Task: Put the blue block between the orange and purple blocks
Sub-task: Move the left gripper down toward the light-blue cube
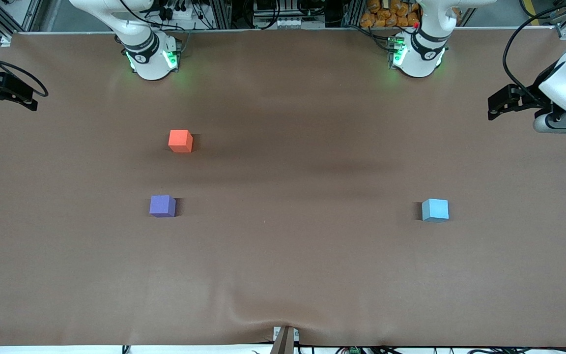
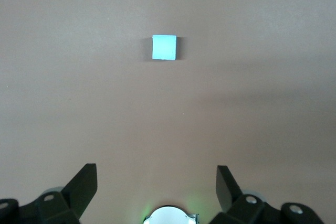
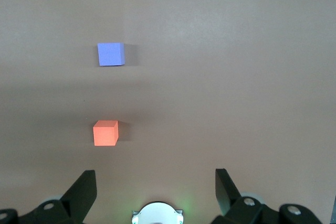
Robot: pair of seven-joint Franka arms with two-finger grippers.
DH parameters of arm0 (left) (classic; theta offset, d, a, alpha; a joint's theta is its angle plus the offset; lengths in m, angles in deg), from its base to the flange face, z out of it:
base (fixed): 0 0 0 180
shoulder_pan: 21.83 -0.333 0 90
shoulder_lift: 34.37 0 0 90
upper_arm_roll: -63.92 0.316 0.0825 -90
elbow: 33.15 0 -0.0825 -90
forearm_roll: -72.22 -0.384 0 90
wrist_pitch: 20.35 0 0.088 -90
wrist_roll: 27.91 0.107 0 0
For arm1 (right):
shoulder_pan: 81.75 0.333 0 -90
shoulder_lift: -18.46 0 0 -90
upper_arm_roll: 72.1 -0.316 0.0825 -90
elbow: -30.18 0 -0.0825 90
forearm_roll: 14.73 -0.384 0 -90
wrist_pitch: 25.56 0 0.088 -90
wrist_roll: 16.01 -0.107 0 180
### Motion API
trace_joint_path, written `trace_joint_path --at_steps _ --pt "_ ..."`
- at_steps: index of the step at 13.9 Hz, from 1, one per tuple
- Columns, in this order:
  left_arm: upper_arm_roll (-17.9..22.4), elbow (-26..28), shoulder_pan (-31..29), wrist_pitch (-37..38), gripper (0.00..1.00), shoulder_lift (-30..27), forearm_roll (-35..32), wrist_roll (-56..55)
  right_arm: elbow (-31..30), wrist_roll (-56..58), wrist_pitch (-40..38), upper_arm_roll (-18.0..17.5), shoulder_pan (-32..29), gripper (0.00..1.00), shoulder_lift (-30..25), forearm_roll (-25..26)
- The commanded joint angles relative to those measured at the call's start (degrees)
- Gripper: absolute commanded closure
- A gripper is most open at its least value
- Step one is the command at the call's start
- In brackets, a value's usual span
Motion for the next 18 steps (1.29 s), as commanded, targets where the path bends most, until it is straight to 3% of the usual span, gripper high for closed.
trace_joint_path --at_steps 1,7,18 --pt "0.78 -0.48 0.72 1.16 0.0 -0.14 0.34 0.76 1.06 0.89 -0.82 -0.78 -1.48 0.0 0.45 -1.26" --pt "0.52 -2.59 0.28 1.07 0.0 6.09 0.43 -0.38 1.06 0.89 -0.74 -0.78 -1.48 0.0 0.45 -1.35" --pt "0.61 -1.62 -0.77 -3.4 0.0 9.88 1.04 -0.47 0.97 0.8 -0.91 -0.87 -1.57 0.0 0.45 -1.35"
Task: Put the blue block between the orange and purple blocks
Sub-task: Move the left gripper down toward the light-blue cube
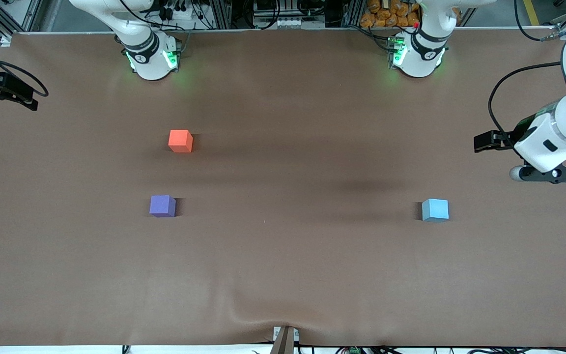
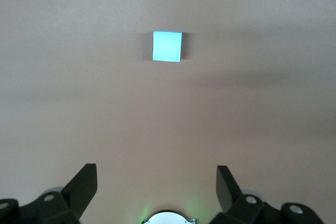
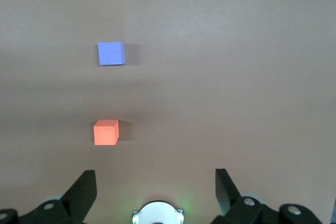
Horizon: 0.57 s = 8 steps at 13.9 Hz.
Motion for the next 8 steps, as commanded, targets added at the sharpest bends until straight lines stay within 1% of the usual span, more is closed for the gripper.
trace_joint_path --at_steps 1,3,5,6,8 --pt "0.11 0.12 0.06 -1.28 0.0 0.03 1.02 -0.28 0.98 0.79 -0.74 -0.78 -1.54 0.0 0.42 -1.25" --pt "0.03 2.75 0.15 -4.96 0.0 0.03 1.02 -0.28 0.98 0.79 -0.74 -0.77 -1.54 0.0 0.42 -1.25" --pt "0.03 7.14 -0.03 -10.49 0.0 0.64 1.02 -0.28 0.98 0.79 -0.74 -0.78 -1.54 0.0 0.42 -1.25" --pt "0.03 9.42 -0.12 -13.3 0.0 1.52 1.02 -0.28 0.98 0.79 -0.83 -0.77 -1.54 0.0 0.42 -1.25" --pt "0.11 12.25 -0.29 -19.54 0.0 5.28 1.02 -0.37 0.98 0.79 -0.83 -0.77 -1.54 0.0 0.42 -1.25"
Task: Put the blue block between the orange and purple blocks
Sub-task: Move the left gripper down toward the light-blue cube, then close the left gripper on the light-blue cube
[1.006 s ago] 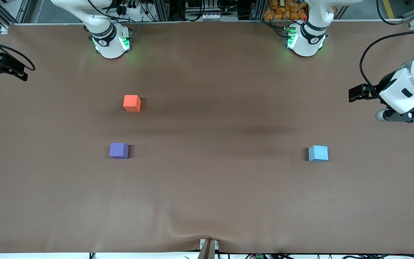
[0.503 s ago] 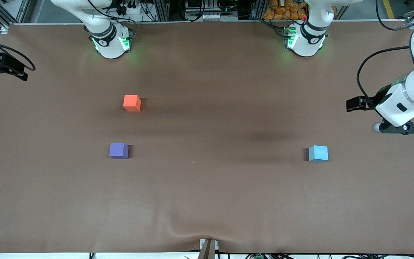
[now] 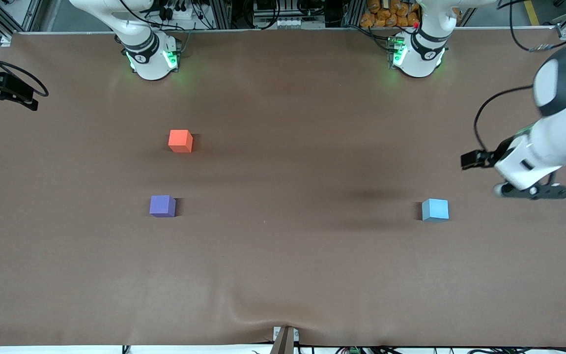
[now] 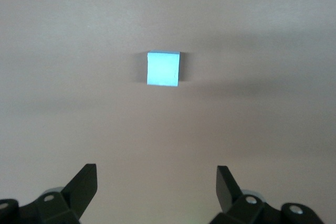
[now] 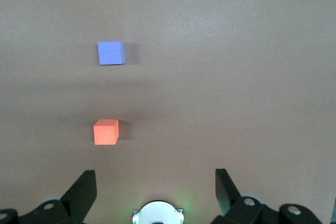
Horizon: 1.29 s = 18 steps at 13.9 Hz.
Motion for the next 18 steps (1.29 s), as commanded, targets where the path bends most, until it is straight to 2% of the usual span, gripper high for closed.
trace_joint_path --at_steps 1,4,8,13,14,15,17,18 --pt "0.13 3.25 -0.91 -8.11 0.0 5.3 0.98 -0.46 0.89 0.88 -0.84 -0.78 -1.52 0.0 0.38 -1.24" --pt "0.13 3.6 -0.83 -18.39 0.0 12.86 0.46 -1.95 0.89 0.88 -1.28 -0.78 -1.52 0.0 0.38 -1.24" --pt "0.21 3.87 -0.92 -26.05 0.0 19.28 -1.3 -2.57 0.89 0.88 -1.28 -0.87 -1.52 0.0 0.38 -1.24" --pt "0.13 3.78 -1.27 -27.83 0.0 22.99 -1.3 -2.66 0.89 0.88 -1.28 -0.78 -1.43 0.0 0.38 -1.24" --pt "0.13 3.87 -1.36 -27.83 0.24 23.34 -1.21 -2.83 0.89 0.88 -1.28 -0.87 -1.52 0.0 0.38 -1.24" --pt "0.13 3.87 -1.27 -27.74 0.56 23.69 -1.21 -3.53 0.89 0.88 -1.37 -0.87 -1.52 0.0 0.38 -1.24" --pt "0.21 3.78 -0.75 -27.39 0.87 23.34 -1.3 -5.55 0.89 0.71 -1.45 -0.78 -1.35 0.0 0.64 -1.15" --pt "0.21 3.69 -0.66 -26.78 0.92 22.47 -1.3 -5.65 0.89 0.71 -1.8 -0.78 -1.34 0.0 0.73 -1.15"
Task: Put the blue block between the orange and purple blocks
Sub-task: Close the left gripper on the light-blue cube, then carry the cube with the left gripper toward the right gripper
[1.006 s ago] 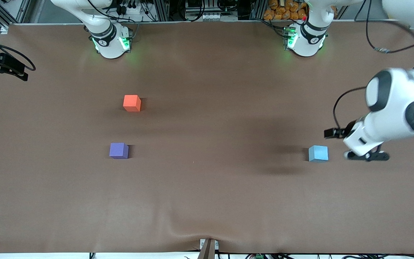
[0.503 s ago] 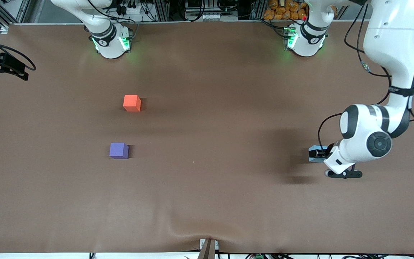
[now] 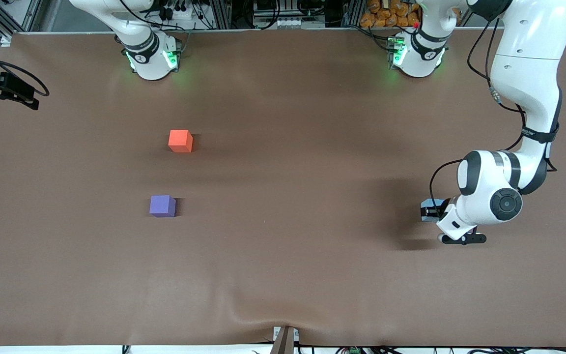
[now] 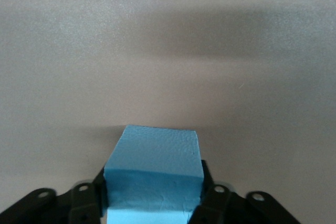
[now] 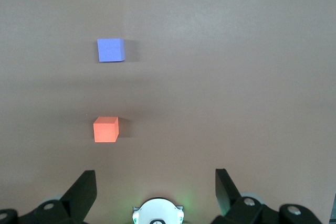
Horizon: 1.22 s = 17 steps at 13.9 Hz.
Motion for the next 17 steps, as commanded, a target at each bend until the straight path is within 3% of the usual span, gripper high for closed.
trace_joint_path --at_steps 1,6,9,11,13,17 --pt "-0.17 -0.59 0.11 2.57 0.94 -2.27 -1.11 -1.86 0.89 0.7 -1.12 -0.78 -1.5 0.0 0.61 -1.12" --pt "-1.31 -4.0 0.54 15.82 0.94 -13.07 -0.5 -4.84 1.16 0.79 -0.77 -0.78 -1.24 0.0 2.61 -0.69" --pt "-7.18 -10.24 0.72 27.42 0.89 -14.67 -0.75 -10.88 1.33 1.05 -0.68 -0.86 -1.15 0.0 6.22 -0.42" --pt "-12.71 -11.83 1.94 28.86 0.89 -14.67 -1.02 -18.35 1.33 1.05 -0.86 -0.86 -1.68 0.0 8.42 -0.94" --pt "-15.71 -12.1 6.05 28.78 0.9 -13.71 -0.85 -25.73 1.33 1.14 -0.69 -0.78 -1.59 0.0 8.52 -0.25" --pt "-15.37 -18.41 20.12 26.68 0.9 -4.94 -0.93 -37.52 0.02 0.61 1.33 -0.86 -1.59 0.0 9.66 -1.12"
